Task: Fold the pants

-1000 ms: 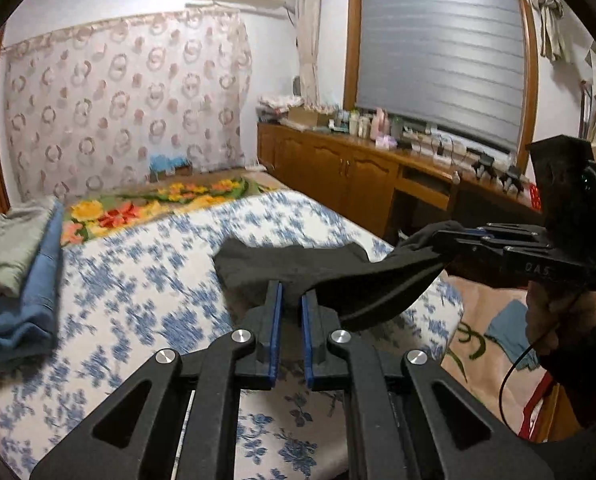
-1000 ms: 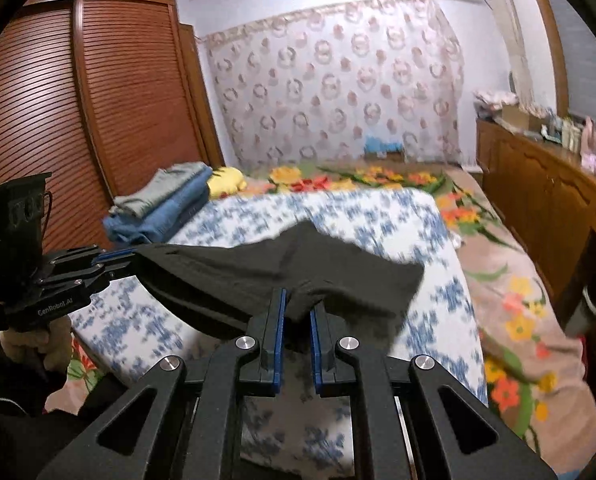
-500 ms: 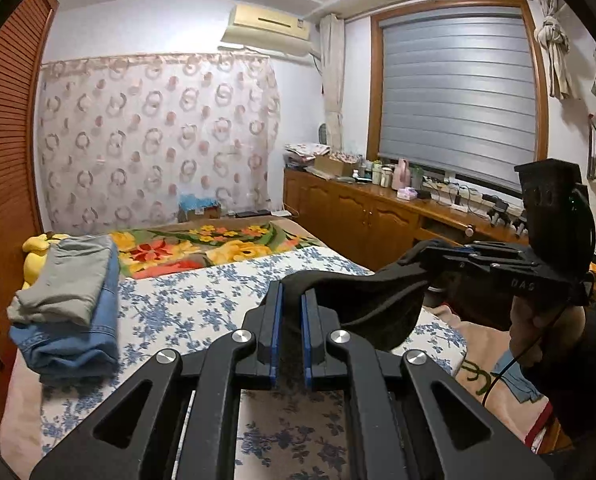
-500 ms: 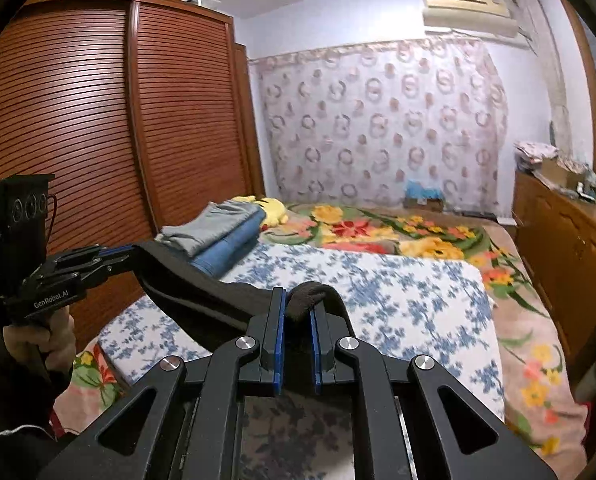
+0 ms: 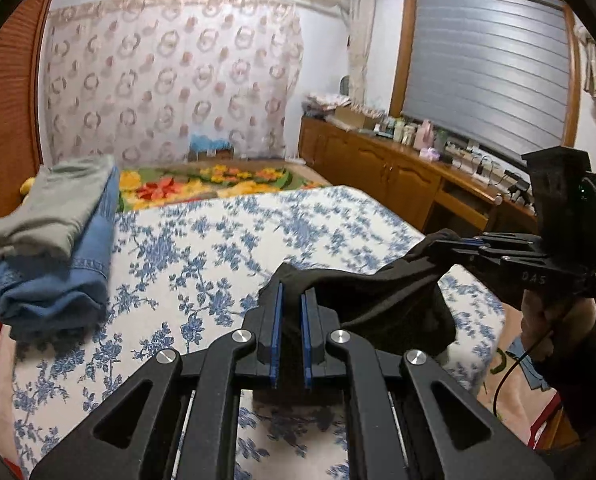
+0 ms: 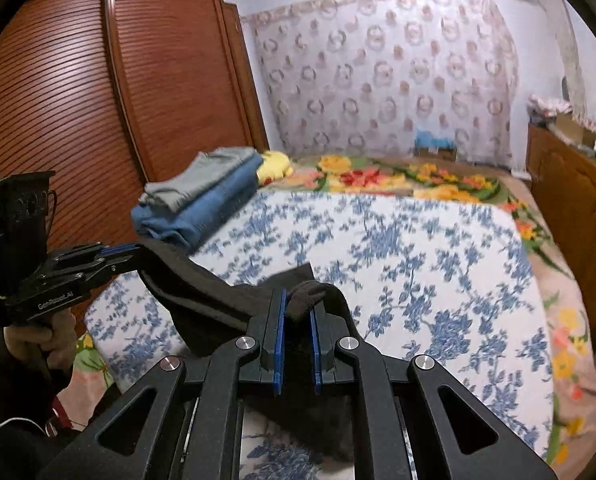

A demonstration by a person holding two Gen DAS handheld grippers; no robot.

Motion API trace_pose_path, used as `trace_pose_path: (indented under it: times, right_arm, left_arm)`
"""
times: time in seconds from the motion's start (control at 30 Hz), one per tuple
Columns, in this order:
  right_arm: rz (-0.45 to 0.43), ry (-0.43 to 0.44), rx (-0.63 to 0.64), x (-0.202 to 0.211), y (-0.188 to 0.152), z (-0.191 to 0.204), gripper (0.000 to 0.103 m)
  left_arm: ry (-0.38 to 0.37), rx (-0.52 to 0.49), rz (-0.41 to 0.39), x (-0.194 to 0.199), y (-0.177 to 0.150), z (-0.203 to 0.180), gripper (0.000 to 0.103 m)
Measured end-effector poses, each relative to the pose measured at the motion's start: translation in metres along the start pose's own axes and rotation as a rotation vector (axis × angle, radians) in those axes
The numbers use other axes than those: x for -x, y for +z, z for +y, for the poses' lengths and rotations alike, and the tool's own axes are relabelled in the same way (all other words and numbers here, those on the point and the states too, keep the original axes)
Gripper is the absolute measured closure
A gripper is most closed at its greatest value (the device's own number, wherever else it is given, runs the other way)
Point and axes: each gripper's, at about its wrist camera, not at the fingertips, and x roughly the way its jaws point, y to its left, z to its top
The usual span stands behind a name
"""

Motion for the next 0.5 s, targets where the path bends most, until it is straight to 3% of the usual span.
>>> trace_pose_path:
  times: [0.27, 0.5]
  right_arm:
    - [0.033, -0.007, 0.08, -0.054, 0.061, -0.015, 0.093]
    - [-0.036, -0.039, 0.111, -0.093, 0.145, -0.044, 0.093]
  left_arm:
    - [0.045, -0.012, 0.017, -0.05, 0.042, 0.025, 0.094]
    - [0.106, -0.072, -0.091, -0.071, 0.13, 0.04, 0.094]
